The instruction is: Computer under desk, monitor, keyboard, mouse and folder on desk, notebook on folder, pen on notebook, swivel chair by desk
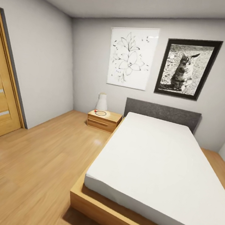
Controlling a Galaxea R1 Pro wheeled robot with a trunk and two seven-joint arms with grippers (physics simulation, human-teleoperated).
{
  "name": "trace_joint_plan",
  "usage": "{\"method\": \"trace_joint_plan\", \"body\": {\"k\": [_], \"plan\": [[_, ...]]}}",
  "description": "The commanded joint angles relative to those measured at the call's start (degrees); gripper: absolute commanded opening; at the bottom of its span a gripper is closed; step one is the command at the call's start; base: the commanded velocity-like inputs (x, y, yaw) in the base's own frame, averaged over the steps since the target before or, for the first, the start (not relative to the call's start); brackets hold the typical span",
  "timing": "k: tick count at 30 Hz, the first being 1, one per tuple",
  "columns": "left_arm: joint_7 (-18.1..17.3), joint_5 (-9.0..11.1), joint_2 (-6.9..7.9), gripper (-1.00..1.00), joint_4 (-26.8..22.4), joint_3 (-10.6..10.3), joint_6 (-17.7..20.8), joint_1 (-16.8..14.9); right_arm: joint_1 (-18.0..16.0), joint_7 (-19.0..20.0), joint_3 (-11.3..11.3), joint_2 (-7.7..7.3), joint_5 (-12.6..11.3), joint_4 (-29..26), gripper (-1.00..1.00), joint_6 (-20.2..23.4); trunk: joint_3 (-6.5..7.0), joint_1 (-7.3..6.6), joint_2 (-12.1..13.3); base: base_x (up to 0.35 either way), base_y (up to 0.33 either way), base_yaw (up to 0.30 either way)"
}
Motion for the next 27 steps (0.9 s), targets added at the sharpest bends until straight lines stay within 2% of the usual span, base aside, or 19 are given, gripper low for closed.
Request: {"method": "trace_joint_plan", "body": {"k": [1,7,12,22,27], "plan": [[0.3,-0.2,-0.02,1.0,0.1,-0.2,-0.1,0.0,0.0,-0.4,0.0,0.01,0.2,0.0,1.0,-0.1,-0.06,0.04,0.0,0.327,0.0,0.287],[0.4,-0.2,-0.03,1.0,1.5,-2.8,-0.1,0.0,0.0,-0.4,0.1,0.01,0.5,0.0,1.0,-0.2,-0.06,0.04,0.0,0.313,0.0,0.287],[0.4,-0.3,-0.04,1.0,1.6,-3.0,-0.5,0.0,0.0,-0.4,0.0,0.01,2.9,0.0,1.0,-0.2,-0.06,0.04,0.0,0.096,0.0,0.287],[0.4,-0.3,-0.04,1.0,1.6,-3.0,-0.8,0.0,0.0,-0.4,0.0,-0.06,3.4,0.0,1.0,-0.2,-0.06,0.04,0.0,0.006,0.0,0.275],[0.4,-0.3,-0.04,1.0,1.6,-2.9,-0.9,0.0,0.0,-0.2,0.1,0.0,3.5,1.2,1.0,0.0,-0.06,0.04,0.0,0.0,0.0,0.03]]}}
